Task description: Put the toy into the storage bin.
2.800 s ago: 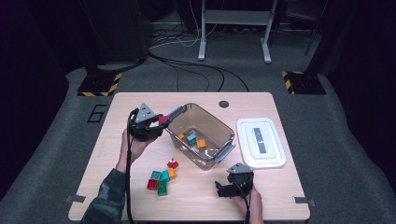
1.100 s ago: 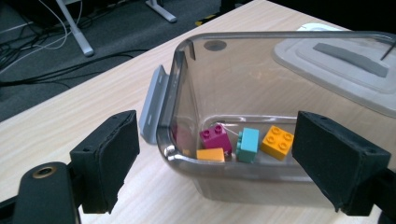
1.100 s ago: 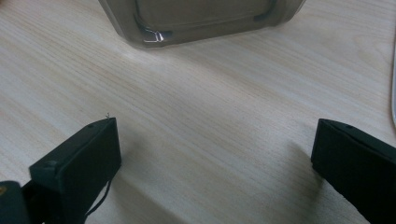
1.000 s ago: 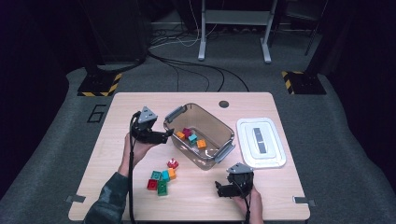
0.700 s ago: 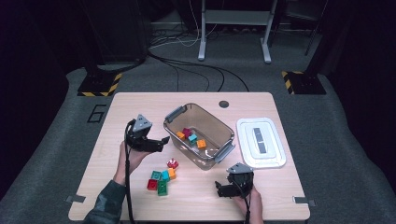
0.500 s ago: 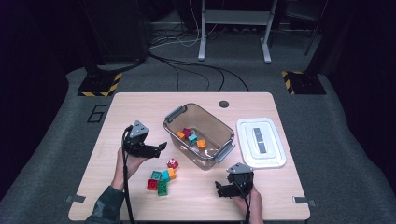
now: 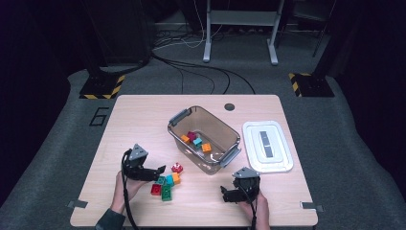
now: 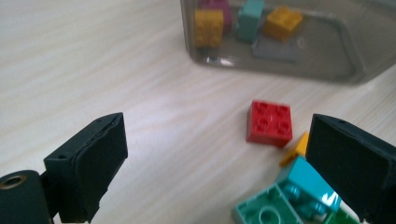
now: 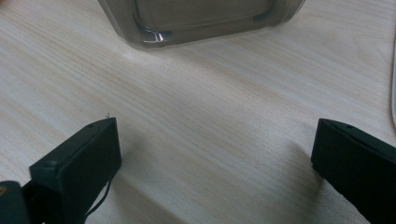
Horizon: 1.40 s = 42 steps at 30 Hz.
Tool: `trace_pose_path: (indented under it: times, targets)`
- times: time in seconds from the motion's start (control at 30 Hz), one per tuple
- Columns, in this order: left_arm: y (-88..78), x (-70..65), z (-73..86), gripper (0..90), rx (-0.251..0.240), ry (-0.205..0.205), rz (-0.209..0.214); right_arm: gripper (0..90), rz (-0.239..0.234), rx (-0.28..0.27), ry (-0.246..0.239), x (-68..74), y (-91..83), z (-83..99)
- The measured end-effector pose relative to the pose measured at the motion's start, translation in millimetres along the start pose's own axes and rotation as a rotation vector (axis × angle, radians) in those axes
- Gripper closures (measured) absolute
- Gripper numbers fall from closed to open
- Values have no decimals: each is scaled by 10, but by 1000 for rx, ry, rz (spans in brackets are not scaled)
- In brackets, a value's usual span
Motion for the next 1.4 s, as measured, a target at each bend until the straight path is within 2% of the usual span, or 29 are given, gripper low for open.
trace_pose_path:
  times: [0.17, 0.2, 0.33, 0.37, 0.43, 0.5, 0.63, 0.83, 0.9, 1.03, 1.13, 1.2, 1.4]
  targets:
    - [-19, -14, 153, 45, 23, -23, -3, 6, 0, 0, 0, 0, 0, 0]
    - [-26, -38, 236, 44, 31, -40, 1, 6, 0, 0, 0, 0, 0, 0]
    - [-8, -83, 318, 41, 58, -41, 11, 6, 1, 0, 1, 1, -1, 0]
    - [-1, -105, 345, 41, 84, -24, 15, 6, 0, 0, 0, 0, 0, 0]
    - [17, -131, 383, 49, 96, 0, 5, 6, 1, 0, 0, 1, -1, 0]
    - [23, -123, 412, 59, 113, -2, 4, 6, 1, 0, 0, 1, -1, 0]
    - [23, -85, 447, 92, 105, -31, -13, 6, 1, 0, 1, 1, -1, 0]
    - [17, -44, 468, 283, 102, -4, -13, 6, 2, 1, 3, 4, -2, 1]
    - [12, -42, 473, 339, 91, -15, -13, 5, 2, 0, 1, 2, -1, 0]
    - [4, -39, 474, 447, 82, -2, -23, 6, 2, 1, 4, 4, -2, 0]
    - [8, -41, 466, 539, 86, 23, -32, 6, 2, 1, 3, 4, -2, 1]
    - [8, -42, 462, 575, 90, 29, -29, 6, 2, 1, 3, 4, -2, 0]
    - [11, -34, 463, 584, 80, 28, -19, 6, 2, 1, 4, 4, -2, 0]
Point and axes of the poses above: each handheld gripper's, and its own axes: y roughly forward along the jaws, z roughly out of its underside, x roughly to its left, the point moved 2 cm from there along y, roughly forward along the jaws, and after that the axes turned 15 degrees about -x, right-handed, at the moved point
